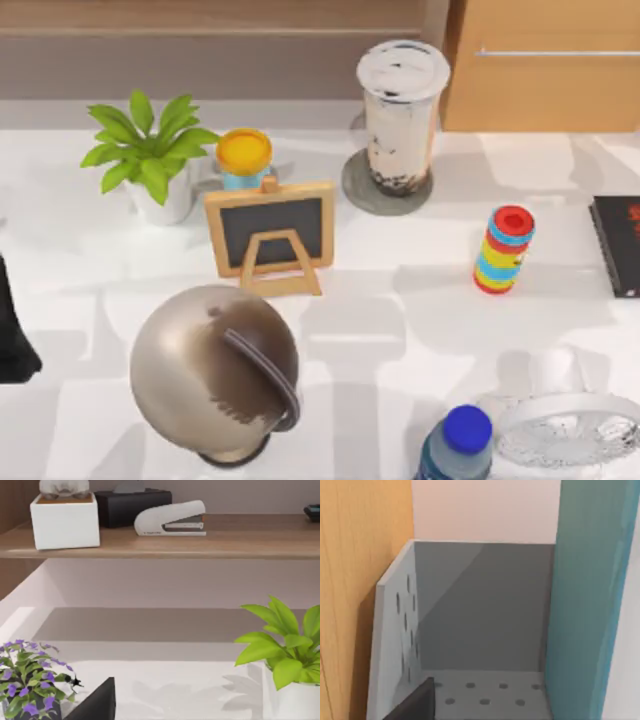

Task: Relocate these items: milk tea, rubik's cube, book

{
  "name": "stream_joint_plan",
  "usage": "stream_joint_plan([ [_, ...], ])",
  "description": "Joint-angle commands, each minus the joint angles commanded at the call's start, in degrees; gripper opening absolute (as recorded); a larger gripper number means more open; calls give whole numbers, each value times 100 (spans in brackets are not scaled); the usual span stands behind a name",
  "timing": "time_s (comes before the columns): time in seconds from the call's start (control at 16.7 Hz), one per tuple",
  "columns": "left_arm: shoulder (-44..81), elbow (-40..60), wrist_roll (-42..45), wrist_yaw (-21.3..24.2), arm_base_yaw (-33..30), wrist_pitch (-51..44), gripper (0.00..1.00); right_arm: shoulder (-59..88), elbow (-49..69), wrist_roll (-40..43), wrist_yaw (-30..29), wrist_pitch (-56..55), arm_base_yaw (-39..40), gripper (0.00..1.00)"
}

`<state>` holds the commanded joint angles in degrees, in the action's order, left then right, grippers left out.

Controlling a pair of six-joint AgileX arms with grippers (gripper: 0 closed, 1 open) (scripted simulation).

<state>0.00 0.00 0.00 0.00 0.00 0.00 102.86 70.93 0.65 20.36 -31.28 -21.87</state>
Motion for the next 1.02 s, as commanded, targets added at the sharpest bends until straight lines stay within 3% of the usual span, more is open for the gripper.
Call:
stream_joint_plan([
  [0.3,0,0,0,0,0,0,100,1119,828,8,238,-365,-255,100],
  [1.02,0,0,0,0,0,0,100,1554,1437,11,151,-199,-174,100],
])
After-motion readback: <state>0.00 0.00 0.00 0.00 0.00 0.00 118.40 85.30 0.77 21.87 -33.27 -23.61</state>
